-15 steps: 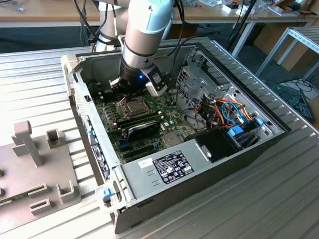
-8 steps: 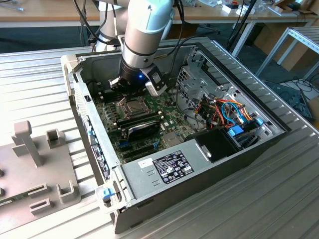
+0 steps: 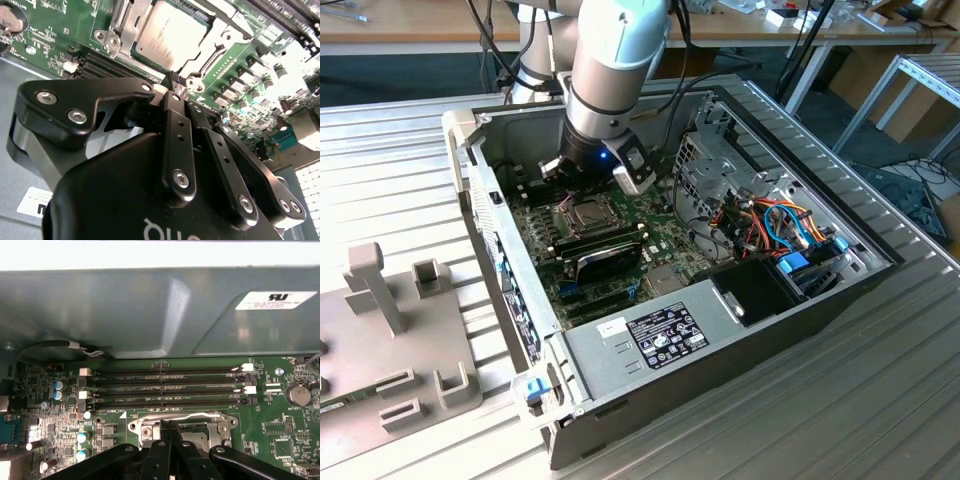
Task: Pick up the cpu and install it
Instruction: 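Install the first cpu locking lever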
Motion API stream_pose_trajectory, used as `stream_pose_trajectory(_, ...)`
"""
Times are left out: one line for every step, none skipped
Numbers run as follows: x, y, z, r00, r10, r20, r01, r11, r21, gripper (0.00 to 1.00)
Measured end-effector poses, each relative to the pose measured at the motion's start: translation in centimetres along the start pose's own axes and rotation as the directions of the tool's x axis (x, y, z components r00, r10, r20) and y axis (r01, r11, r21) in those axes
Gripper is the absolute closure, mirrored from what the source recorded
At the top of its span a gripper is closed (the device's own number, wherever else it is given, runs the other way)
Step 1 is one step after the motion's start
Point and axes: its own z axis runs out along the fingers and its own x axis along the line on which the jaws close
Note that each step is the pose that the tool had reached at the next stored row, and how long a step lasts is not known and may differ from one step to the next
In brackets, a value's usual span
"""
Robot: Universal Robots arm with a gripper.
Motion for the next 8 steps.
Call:
stream_pose_trajectory(0.00, -0.07, -0.02, 1.0000, 0.000, 0.0000, 0.000, 1.0000, 0.0001, 0.89)
stream_pose_trajectory(0.01, -0.09, -0.05, 1.0000, 0.000, 0.0000, 0.000, 1.0000, 0.0000, 0.89)
stream_pose_trajectory(0.10, -0.11, -0.09, 1.0000, 0.000, 0.0010, 0.000, 1.0000, -0.0008, 0.89)
stream_pose_trajectory(0.31, -0.12, -0.09, 1.0000, -0.001, 0.0028, 0.001, 1.0000, -0.0014, 0.89)
stream_pose_trajectory(0.61, -0.13, -0.10, 1.0000, -0.001, 0.0052, 0.001, 1.0000, -0.0018, 0.89)
stream_pose_trajectory(0.85, -0.14, -0.11, 1.0000, -0.002, 0.0072, 0.002, 1.0000, -0.0019, 0.89)
stream_pose_trajectory(0.95, -0.13, -0.11, 1.0000, -0.002, 0.0083, 0.002, 1.0000, -0.0022, 0.89)
stream_pose_trajectory(1.00, -0.11, -0.11, 1.0000, -0.002, 0.0087, 0.002, 1.0000, -0.0023, 0.89)
